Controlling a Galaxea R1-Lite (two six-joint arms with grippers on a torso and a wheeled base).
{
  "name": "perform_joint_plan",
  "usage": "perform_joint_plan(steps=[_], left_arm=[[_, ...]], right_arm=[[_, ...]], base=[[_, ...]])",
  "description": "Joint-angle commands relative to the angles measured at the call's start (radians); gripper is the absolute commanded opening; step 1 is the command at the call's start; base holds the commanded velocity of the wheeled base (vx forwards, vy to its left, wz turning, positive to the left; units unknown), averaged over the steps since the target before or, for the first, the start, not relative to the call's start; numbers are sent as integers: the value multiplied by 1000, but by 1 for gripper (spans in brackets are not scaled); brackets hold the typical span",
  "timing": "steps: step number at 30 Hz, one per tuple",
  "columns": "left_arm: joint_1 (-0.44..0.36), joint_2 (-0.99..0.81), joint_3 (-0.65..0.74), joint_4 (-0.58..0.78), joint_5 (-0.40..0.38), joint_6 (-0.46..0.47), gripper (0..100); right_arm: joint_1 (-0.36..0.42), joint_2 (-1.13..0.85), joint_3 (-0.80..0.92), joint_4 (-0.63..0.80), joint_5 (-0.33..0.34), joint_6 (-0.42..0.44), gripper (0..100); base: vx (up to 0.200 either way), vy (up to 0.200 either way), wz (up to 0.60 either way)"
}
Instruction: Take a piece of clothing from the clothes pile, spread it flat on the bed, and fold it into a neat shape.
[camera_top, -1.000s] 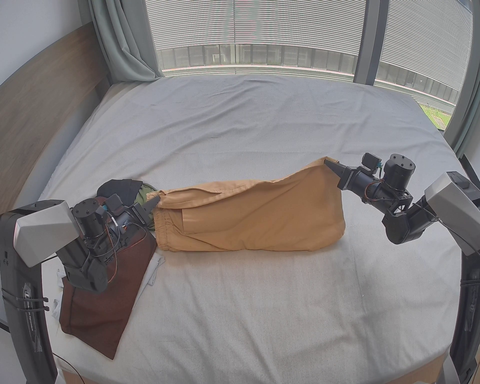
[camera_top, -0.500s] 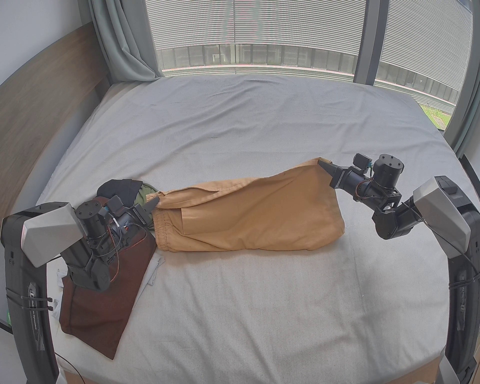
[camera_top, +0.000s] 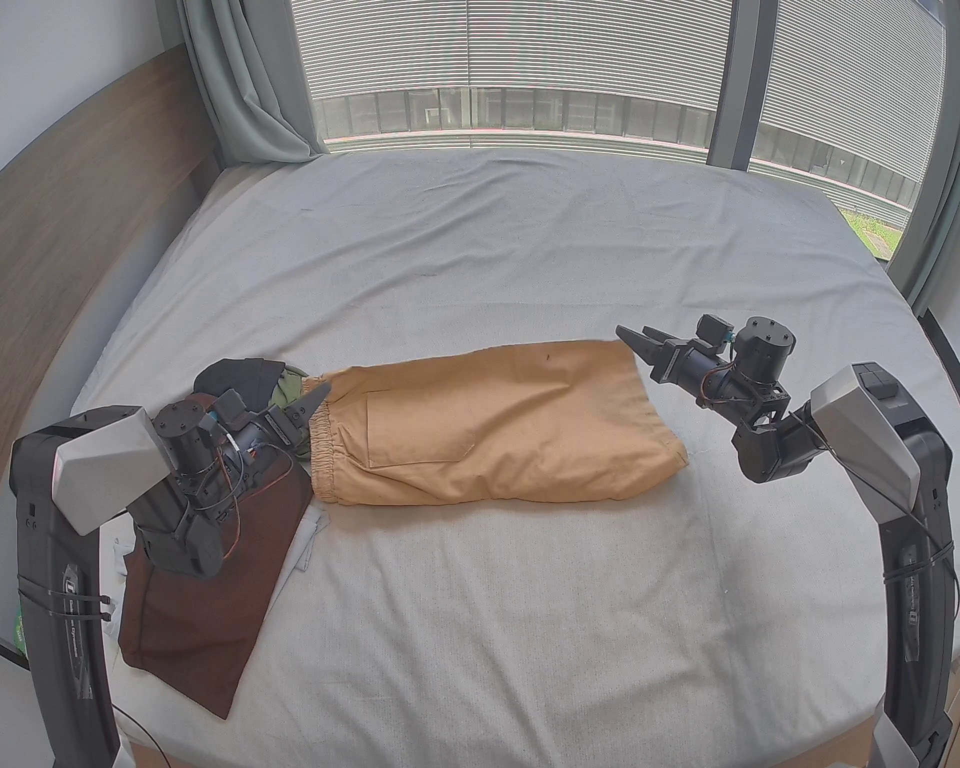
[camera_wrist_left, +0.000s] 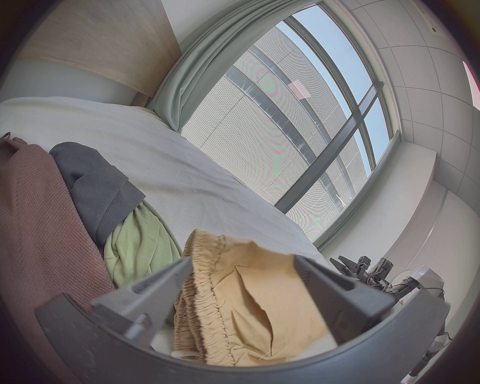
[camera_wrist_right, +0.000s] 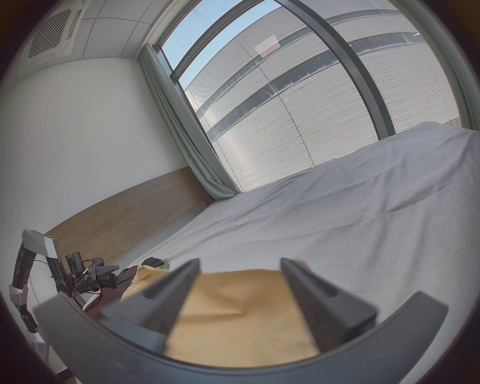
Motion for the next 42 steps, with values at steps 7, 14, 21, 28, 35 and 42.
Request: perform_joint_plan(steps=[7, 14, 21, 28, 35, 42], left_arm=[[-7, -68, 70, -1, 40, 11, 100], [-13, -171, 163, -1, 22, 11, 100], [-7, -203, 198, -1, -6, 15, 100], [-11, -237, 210, -1, -11, 26, 100], [-33, -248, 227, -1, -26, 103, 100], [-34, -262, 244, -1, -43, 110, 100]], right_arm=[[23, -108, 183, -19, -4, 2, 100], [61, -197, 357, -84, -91, 26, 100], [32, -243, 510, -211, -90, 104, 100], [24, -335, 688, -384, -63, 212, 100], [38, -407, 730, -406, -57, 207, 100], [29, -423, 748, -416, -57, 204, 100]], base=[[0, 0, 0], [0, 0, 0], [0, 0, 0], [0, 0, 0], [0, 0, 0], [0, 0, 0]])
